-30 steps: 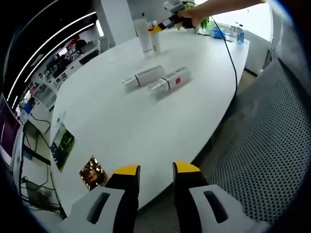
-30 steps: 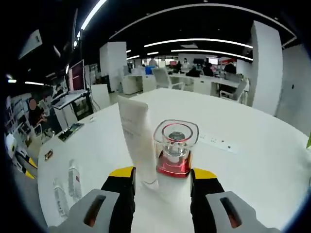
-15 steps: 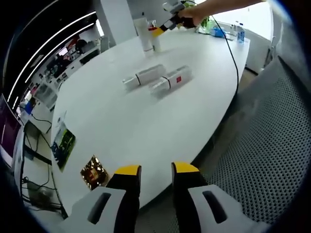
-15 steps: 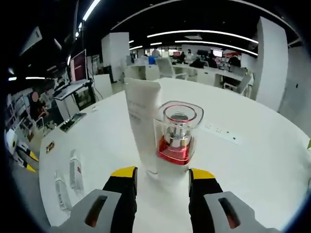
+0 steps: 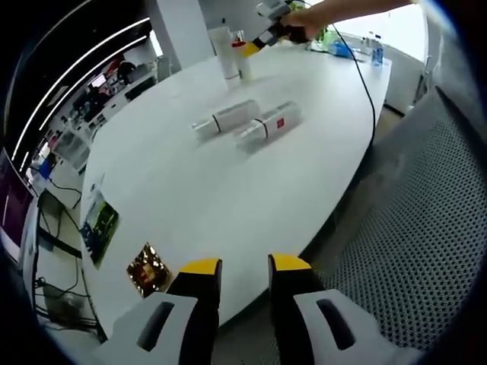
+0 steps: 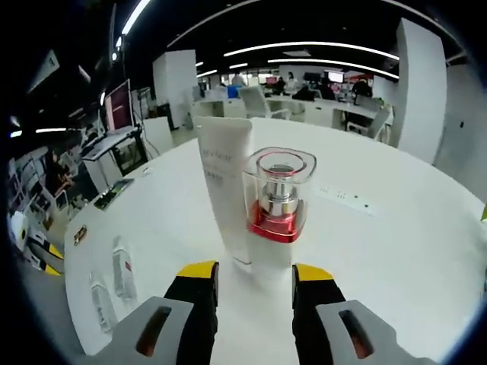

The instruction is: Arrange the skincare products in the storage area until every visible bottle or jar stands upright without overlapping.

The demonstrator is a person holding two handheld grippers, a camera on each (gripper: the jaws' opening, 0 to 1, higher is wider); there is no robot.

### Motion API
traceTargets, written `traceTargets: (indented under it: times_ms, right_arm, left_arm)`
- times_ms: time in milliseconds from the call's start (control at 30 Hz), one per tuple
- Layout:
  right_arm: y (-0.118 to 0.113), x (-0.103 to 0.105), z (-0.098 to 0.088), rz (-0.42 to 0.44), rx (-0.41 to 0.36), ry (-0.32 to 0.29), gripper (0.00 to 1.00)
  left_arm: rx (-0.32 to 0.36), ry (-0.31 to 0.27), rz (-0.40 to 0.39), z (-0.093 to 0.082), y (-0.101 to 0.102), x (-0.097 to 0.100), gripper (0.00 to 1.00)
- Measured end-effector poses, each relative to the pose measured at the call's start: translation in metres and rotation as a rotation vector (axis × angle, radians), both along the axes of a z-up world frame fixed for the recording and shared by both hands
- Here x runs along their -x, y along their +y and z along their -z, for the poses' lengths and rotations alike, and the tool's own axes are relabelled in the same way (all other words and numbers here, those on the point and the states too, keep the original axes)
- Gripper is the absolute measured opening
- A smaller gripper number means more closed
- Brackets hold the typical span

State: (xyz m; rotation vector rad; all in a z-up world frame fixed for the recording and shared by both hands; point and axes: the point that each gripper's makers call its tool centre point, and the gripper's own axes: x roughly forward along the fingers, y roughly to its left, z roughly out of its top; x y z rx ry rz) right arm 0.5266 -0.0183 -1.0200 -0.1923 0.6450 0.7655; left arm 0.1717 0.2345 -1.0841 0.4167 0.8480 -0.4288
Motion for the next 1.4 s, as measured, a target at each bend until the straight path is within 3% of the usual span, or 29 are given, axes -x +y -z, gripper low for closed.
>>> traceTargets:
  times_ms: [133,267,467,667,700,833,933,1067,1133,1200,1333,1400]
  right_arm:
    - [0.007,0.019,-0.005,0.0,-0.021,0.007,0.32]
    - [0.027,0.051,-0.001,-0.109,0.033,0.01,0.32]
    - [0.076,0.1,0.014,-0.287,0.086,0.03,0.32]
    - [0.126,0.131,0.03,-0.389,0.057,0.082,0.35]
    - [0.131,0.134,0.037,-0.412,0.102,0.077,0.35]
    - [0.15,0.143,0.051,-0.44,0.122,0.089,0.33]
    - [0.149,0.147,0.072,-0.507,0.221,0.087,0.33]
    - [0.153,0.15,0.081,-0.5,0.267,0.083,0.31]
    - [0.148,0.147,0.087,-0.495,0.326,0.068,0.28]
    - [0.153,0.152,0.087,-0.494,0.314,0.06,0.23]
    - [0.157,0.156,0.09,-0.48,0.311,0.079,0.22]
    - [0.157,0.155,0.09,-0.463,0.319,0.061,0.14]
  left_arm:
    - [-0.003,-0.002,-0.005,-0.001,0.001,-0.001,0.21]
    - [-0.007,-0.006,-0.002,-0.001,0.001,-0.001,0.21]
    - [-0.008,-0.015,0.004,-0.003,0.0,-0.002,0.21]
    - [0.009,-0.05,0.003,-0.009,-0.002,-0.005,0.23]
    - [0.011,-0.048,0.0,-0.008,-0.002,-0.005,0.24]
    - [0.008,-0.057,0.003,-0.009,-0.002,-0.006,0.24]
    - [0.01,-0.067,0.012,-0.011,-0.003,-0.006,0.25]
    - [0.028,-0.068,0.007,-0.011,-0.004,-0.008,0.32]
    - [0.036,-0.077,0.003,-0.013,-0.004,-0.008,0.32]
    - [0.043,-0.081,0.004,-0.014,-0.005,-0.009,0.32]
    - [0.05,-0.092,-0.01,-0.016,-0.003,-0.011,0.35]
    - [0.053,-0.097,-0.003,-0.017,-0.004,-0.011,0.35]
